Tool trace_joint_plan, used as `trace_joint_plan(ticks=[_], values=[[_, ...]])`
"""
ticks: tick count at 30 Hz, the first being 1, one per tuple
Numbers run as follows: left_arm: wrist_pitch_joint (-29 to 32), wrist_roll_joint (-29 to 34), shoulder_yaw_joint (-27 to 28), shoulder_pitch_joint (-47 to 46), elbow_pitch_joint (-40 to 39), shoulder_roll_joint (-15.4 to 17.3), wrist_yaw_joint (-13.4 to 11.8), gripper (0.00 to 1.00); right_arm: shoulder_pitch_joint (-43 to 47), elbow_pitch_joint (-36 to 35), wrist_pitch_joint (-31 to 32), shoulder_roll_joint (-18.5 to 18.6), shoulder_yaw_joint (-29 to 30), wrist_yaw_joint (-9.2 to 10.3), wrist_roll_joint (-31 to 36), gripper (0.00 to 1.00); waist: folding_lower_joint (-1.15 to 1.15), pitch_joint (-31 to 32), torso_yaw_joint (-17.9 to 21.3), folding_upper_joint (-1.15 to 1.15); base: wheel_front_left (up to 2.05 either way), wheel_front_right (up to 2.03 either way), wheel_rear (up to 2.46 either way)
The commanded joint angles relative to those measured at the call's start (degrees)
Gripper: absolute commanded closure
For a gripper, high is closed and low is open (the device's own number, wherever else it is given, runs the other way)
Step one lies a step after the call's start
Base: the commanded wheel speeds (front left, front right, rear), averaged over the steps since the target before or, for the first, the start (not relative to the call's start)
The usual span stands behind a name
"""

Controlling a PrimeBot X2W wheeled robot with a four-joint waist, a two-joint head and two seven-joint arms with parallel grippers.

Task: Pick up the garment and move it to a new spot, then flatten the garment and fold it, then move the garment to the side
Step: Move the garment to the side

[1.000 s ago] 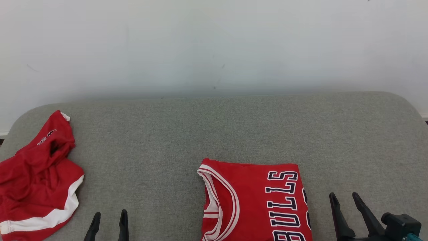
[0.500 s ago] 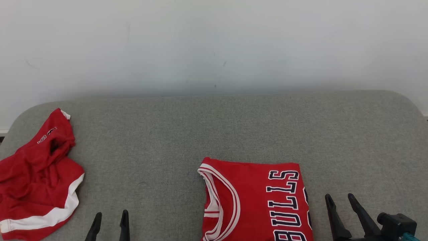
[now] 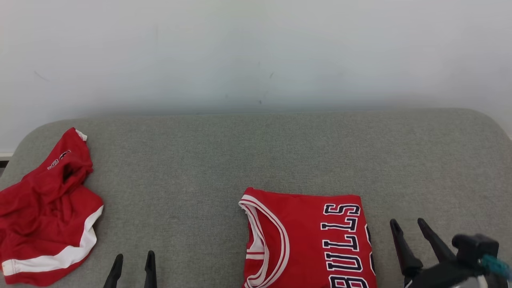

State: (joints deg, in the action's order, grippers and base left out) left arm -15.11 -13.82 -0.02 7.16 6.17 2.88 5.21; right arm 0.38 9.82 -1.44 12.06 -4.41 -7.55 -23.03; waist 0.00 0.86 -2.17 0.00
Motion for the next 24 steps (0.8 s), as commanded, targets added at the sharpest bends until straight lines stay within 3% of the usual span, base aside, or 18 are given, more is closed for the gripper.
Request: trace_joint_plan(ticks=[1,6,13,18,24], values=[[-0.03,-0.37,-0.2,0.38,-0.12,0.01,-0.15,0.0,-1.35,-0.65,2.89,0.31,0.71,0.12,0.3,0.0,0.0,0.1,-0.19,0.0,0.0,0.0,0.0],[-0.03,-1.04,-0.92,-0.05,-0.32,0.02,-0.56,0.0,-6.14,-2.1,15.41,0.25,0.7,0.12,2.18,0.0,0.0,0.0,-1.32,0.0,0.0,0.0,0.0],[-0.03,-1.63,-2.07,-0.58,-1.44,-0.01,-0.88,0.0,-11.0,2.73,35.8,-1.44,3.73,0.12,6.69,0.0,0.0,-1.57,-4.48,0.0,0.0,0.0,0.0],[-0.03,-1.82,-2.54,-1.3,-1.82,0.0,-1.22,0.0,-12.61,6.11,43.44,-4.69,8.55,0.12,9.71,0.0,0.0,-3.52,-6.91,0.0,0.0,0.0,0.0],[-0.03,-2.31,-2.92,-2.13,-2.22,0.01,-1.58,0.0,-12.91,7.94,45.69,-6.76,11.34,0.12,11.34,0.0,0.0,-5.22,-8.62,0.0,0.0,0.0,0.0]])
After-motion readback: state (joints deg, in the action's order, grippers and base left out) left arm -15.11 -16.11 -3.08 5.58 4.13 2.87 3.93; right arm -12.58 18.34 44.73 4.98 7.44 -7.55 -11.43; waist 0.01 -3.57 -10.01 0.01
